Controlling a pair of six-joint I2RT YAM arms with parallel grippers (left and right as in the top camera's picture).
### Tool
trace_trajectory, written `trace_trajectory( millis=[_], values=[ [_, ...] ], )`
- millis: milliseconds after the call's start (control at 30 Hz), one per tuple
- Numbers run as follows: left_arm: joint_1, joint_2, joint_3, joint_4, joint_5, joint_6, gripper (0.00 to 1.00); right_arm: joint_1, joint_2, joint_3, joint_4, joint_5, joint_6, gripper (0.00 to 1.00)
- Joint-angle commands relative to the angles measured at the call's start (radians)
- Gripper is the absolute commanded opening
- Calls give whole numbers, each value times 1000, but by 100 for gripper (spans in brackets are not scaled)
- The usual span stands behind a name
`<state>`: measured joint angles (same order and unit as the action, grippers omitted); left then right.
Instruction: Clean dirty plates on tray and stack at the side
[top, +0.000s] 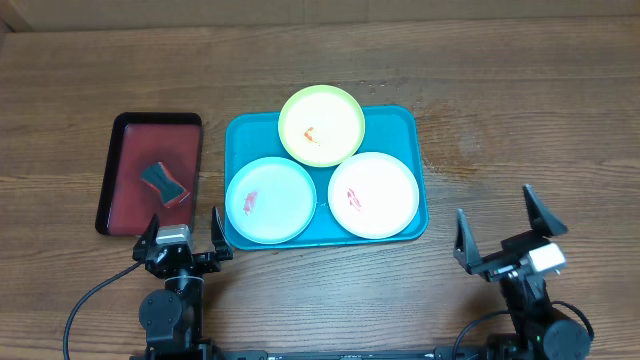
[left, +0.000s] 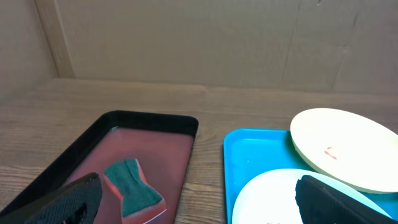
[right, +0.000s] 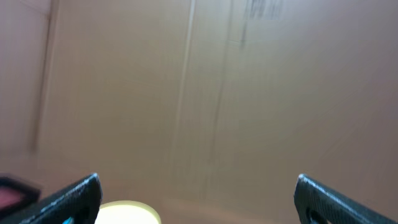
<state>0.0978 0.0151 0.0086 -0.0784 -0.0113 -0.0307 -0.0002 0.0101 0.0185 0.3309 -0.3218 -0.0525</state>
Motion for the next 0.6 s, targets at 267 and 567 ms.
trace_trajectory(
  millis=[267, 567],
  values=[
    [-1, -10, -4, 326, 157, -168, 100, -7, -7, 28, 85, -117, 186, 100],
    [0, 26, 151, 254, 184, -145, 100, -8, 182, 393, -299, 19, 66, 100]
  ],
)
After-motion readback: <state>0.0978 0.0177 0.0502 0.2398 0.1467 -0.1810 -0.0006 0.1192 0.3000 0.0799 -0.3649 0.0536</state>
